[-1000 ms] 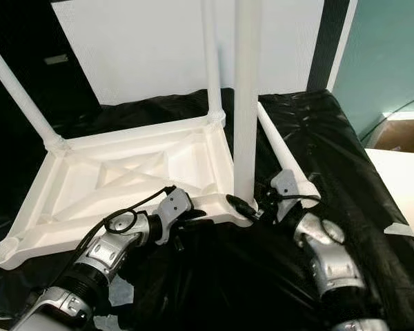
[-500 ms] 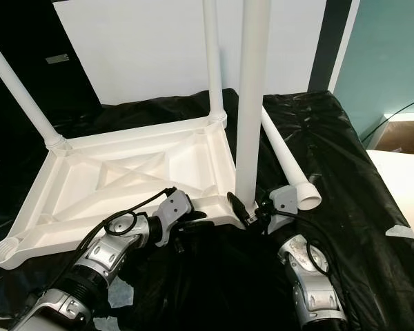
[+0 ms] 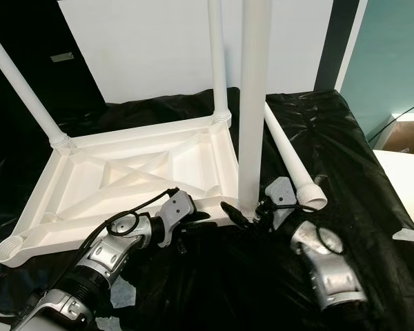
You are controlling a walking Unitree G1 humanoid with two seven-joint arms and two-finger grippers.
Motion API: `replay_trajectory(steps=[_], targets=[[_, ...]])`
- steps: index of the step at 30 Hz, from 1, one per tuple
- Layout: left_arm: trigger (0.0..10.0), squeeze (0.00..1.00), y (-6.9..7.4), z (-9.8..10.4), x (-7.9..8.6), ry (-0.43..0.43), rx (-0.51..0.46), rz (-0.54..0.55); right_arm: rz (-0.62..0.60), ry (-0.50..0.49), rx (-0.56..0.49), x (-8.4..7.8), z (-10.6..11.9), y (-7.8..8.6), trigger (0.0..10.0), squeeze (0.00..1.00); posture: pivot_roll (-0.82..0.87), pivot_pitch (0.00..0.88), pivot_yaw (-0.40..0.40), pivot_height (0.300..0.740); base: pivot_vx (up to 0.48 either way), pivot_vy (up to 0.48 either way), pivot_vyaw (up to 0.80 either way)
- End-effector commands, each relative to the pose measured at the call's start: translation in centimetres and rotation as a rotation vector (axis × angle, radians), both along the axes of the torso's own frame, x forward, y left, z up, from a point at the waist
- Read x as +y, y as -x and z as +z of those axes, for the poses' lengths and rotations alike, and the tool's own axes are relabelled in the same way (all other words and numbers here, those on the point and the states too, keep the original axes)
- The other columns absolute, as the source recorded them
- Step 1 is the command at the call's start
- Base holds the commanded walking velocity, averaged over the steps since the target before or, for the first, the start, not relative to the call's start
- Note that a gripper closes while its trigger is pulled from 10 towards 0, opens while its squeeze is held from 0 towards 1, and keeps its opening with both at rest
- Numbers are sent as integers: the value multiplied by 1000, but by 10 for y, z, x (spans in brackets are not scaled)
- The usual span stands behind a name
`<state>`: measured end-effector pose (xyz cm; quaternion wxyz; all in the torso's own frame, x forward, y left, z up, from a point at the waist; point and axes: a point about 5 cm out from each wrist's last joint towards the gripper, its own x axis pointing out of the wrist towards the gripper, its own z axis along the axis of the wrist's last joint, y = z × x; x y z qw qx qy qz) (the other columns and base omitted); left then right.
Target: Building children table
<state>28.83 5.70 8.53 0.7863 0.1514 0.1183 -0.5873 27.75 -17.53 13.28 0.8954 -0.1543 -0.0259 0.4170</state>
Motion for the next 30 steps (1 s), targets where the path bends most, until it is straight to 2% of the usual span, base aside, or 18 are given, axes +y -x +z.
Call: replay_trajectory(steps=[1, 2, 3, 4, 10, 14, 18, 19, 20, 21, 22, 23, 24, 25, 28, 30], targets=[[10000, 0, 20, -33, 2, -85, 162, -100, 56, 4, 21, 5, -2, 0, 10000, 0, -60, 0, 82, 740, 0, 0, 0], [10000, 0, 20, -32, 2, -86, 160, -100, 84, 33, 32, -1, 3, -4, 4078, 0, -58, 0, 81, 740, 0, 0, 0], [10000, 0, 20, -32, 2, -86, 158, -100, 113, 51, 40, -6, 6, -6, 4078, 0, -57, 0, 81, 740, 0, 0, 0], [10000, 0, 20, -32, 2, -86, 156, -99, 152, 88, 55, -10, 7, -7, 0, 0, -54, 0, 79, 740, 0, 0, 0], [10000, 0, 22, -34, 1, -85, 161, -85, 197, 175, 110, -19, 1, -5, 0, 0, -46, 0, 71, 740, 0, 0, 0], [10000, 0, 22, -35, 3, -87, 161, -76, 184, 158, 141, -18, -5, -2, 0, 0, -37, 0, 67, 740, 0, 0, 0], [10000, 0, 22, -35, 4, -87, 159, -68, 135, 79, 154, -7, -14, 5, 0, 0, -34, 0, 65, 740, 0, 0, 0], [10000, 0, 22, -35, 4, -86, 161, -65, -14, -90, 98, 4, -11, 2, 0, 0, -32, 0, 63, 740, 0, 0, 0], [10000, 0, 22, -35, 4, -86, 161, -65, -14, -90, 98, 4, -11, 2, 0, 0, -32, 0, 63, 740, 0, 0, 0], [10000, 0, 23, -36, 4, -85, 164, -65, -75, -190, 40, 19, -9, 9, 0, 0, -36, 0, 70, 740, 0, 0, 0], [10000, 0, 23, -36, 4, -85, 164, -65, -75, -190, 40, 19, -9, 9, 0, 0, -36, 0, 70, 740, 0, 0, 0], [10000, 0, 24, -37, 4, -86, 167, -66, -109, -272, 14, 31, -8, 17, 0, 0, -43, 0, 79, 740, 0, 0, 0], [10000, 0, 24, -37, 4, -86, 167, -66, -109, -272, 14, 31, -8, 17, 0, 0, -43, 0, 79, 740, 0, 0, 0], [10000, 0, 25, -37, 3, -86, 169, -68, -120, -316, 2, 37, -7, 23, 0, 0, -43, 0, 79, 740, 0, 0, 0], [10000, 0, 24, -37, 3, -91, 167, -75, -130, -328, -5, 39, -7, 26, 0, 0, -45, 0, 81, 740, 0, 0, 0], [10000, 0, 22, -36, 4, -101, 160, -80, -208, -344, -33, 35, -6, 23, 0, 0, -45, 0, 84, 740, 0, 0, 0]])
